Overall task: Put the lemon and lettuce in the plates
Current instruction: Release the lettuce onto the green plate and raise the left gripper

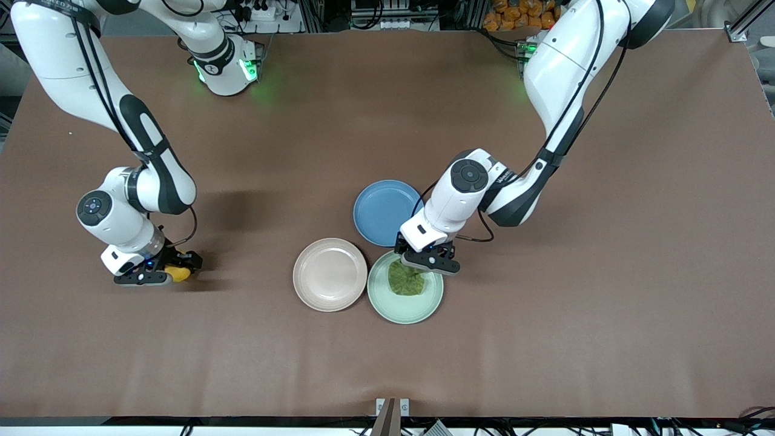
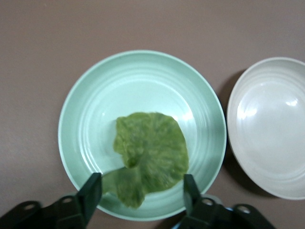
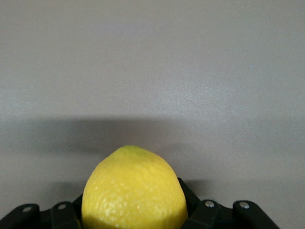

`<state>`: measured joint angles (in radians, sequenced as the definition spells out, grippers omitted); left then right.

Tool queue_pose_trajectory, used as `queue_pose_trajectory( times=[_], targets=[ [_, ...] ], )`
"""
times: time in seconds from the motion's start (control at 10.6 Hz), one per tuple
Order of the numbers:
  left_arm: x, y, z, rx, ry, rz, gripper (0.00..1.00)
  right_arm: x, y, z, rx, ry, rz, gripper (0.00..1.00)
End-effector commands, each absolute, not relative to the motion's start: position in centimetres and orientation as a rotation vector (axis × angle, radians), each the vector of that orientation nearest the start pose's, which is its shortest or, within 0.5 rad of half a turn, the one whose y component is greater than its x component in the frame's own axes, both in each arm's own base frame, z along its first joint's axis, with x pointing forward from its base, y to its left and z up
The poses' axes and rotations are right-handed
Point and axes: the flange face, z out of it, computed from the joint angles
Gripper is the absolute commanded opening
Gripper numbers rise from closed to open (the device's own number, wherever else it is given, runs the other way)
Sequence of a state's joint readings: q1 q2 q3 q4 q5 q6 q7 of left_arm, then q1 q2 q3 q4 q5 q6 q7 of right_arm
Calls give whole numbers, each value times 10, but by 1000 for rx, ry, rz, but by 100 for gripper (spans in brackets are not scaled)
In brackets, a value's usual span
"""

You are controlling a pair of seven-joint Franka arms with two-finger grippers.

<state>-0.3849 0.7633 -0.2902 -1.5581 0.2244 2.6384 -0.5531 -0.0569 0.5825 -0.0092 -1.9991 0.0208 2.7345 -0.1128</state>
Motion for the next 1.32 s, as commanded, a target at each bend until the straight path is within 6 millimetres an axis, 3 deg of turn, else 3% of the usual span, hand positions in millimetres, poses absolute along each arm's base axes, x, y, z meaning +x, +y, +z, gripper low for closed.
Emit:
queue_pose_trajectory(
  times=[0.0,0.09,0.28,0.47,0.75,1.04,1.22],
  targets=[
    [621,-399,299,-3304,212,-587,100,634,-32,194,-3126,-44,-151,42],
    [629,-379,321,-3277,175,-573,100,638,-27,202,-3122,-13,-129,42],
    [632,-355,361,-3228,123,-513,100,641,5,211,-3105,60,-111,42],
    [635,-319,402,-3172,43,-447,100,643,50,218,-3089,160,-109,42],
    [636,-273,441,-3110,-19,-367,100,644,98,224,-3074,226,-122,40],
    [640,-209,484,-3072,-16,-333,100,647,161,242,-2981,322,-127,39],
    [639,-168,502,-3107,-26,-257,100,646,200,251,-2929,352,-110,38]
  ],
)
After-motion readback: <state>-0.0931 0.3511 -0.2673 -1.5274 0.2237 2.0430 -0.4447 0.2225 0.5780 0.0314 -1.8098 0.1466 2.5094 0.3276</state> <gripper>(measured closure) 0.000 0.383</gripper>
